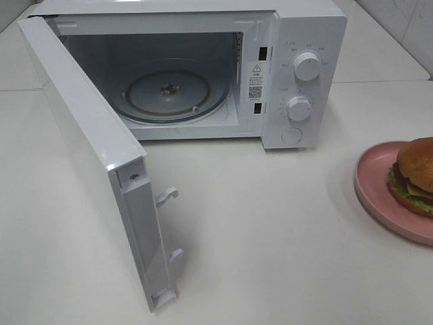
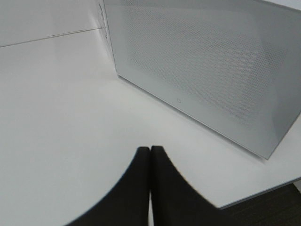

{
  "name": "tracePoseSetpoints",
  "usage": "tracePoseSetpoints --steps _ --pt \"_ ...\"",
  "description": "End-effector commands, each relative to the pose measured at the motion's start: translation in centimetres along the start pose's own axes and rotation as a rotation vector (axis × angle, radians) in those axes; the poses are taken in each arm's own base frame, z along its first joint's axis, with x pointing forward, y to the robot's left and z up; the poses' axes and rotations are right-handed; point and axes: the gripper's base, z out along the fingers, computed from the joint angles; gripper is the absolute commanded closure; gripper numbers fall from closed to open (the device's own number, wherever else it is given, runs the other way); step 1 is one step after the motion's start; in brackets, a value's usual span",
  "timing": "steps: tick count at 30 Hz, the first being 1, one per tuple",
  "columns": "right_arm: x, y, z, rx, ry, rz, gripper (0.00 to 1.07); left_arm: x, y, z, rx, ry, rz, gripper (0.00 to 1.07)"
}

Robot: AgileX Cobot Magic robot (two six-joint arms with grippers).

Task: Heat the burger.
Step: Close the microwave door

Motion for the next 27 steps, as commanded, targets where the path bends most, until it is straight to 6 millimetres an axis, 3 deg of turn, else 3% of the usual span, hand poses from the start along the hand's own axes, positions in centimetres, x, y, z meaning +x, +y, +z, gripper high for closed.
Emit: tracePoseSetpoints --steps 1,9,16,22,27 --pt "0.4 0.1 -0.4 -0.023 -0.07 0.001 0.38 0.0 0.0 -0.2 -0.004 -0.032 -0.007 1.06" --pt "2.5 0.2 -2.9 -0.074 -0.288 -0.017 0.38 0.0 0.0 -0.2 -0.004 -0.032 -0.007 1.06" --pt "3.4 0.1 -3.7 -0.079 -0.358 -0.017 0.38 -0.3 0.0 -0.5 -0.007 -0.055 -0.004 1.06" --pt "3.4 0.1 -3.7 -0.079 -0.359 -0.017 0.38 -2.2 0.2 -0.5 -0.021 -0.185 -0.007 1.06" --pt "3.4 0.1 -3.7 -0.079 -0.359 -0.017 0.38 -4.1 0.5 0.7 -0.035 -0.268 -0.015 1.06"
